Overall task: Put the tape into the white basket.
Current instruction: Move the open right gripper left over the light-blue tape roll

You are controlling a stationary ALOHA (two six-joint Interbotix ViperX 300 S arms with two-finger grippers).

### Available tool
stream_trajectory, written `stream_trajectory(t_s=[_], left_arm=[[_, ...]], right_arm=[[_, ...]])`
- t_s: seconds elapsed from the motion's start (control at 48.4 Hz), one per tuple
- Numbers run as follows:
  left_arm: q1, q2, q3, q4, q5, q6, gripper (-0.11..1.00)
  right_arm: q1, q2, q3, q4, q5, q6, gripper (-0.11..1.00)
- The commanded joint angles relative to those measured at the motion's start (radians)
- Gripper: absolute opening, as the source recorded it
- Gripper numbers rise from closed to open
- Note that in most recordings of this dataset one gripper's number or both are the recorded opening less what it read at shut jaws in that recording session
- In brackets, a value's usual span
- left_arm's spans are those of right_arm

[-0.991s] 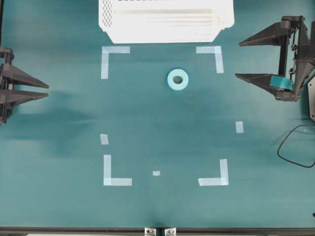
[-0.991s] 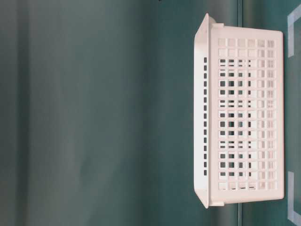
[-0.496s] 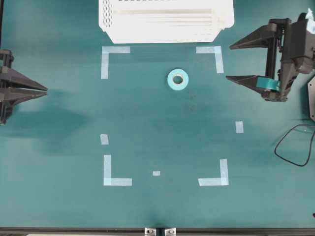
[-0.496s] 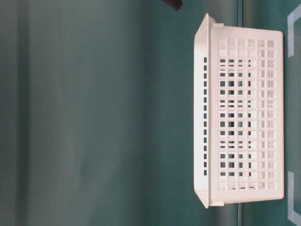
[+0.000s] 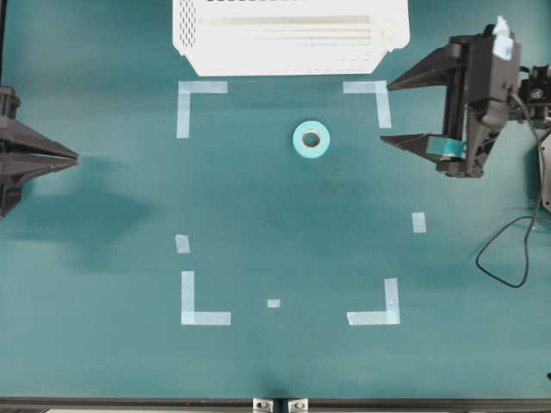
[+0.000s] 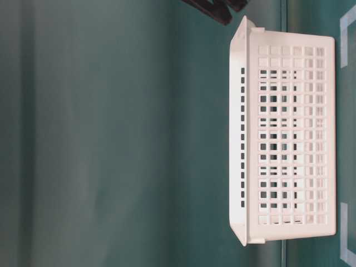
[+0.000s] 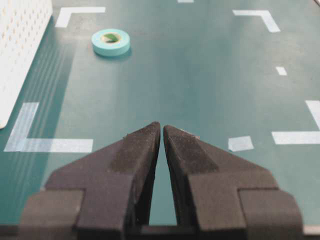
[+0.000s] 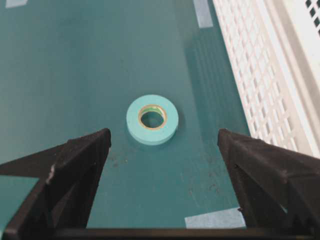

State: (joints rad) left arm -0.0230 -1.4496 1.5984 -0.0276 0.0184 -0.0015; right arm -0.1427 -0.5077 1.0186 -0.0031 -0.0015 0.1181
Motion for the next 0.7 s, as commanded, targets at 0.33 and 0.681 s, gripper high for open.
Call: stream_trajectory(t_s=[0.33,0.681], left_arm=[[0.000,0.009,-0.012,0.000,-0.005,0.005,-0.07],[0.000,0.009,-0.012,0.000,-0.005,0.006,-0.07]], right_arm=[[-0.002,0.144,-0.091,-0.002,0.005,0.002,0.97],[-0.008,0.253,-0.147,-0.002,0.006,0.002,0.97]])
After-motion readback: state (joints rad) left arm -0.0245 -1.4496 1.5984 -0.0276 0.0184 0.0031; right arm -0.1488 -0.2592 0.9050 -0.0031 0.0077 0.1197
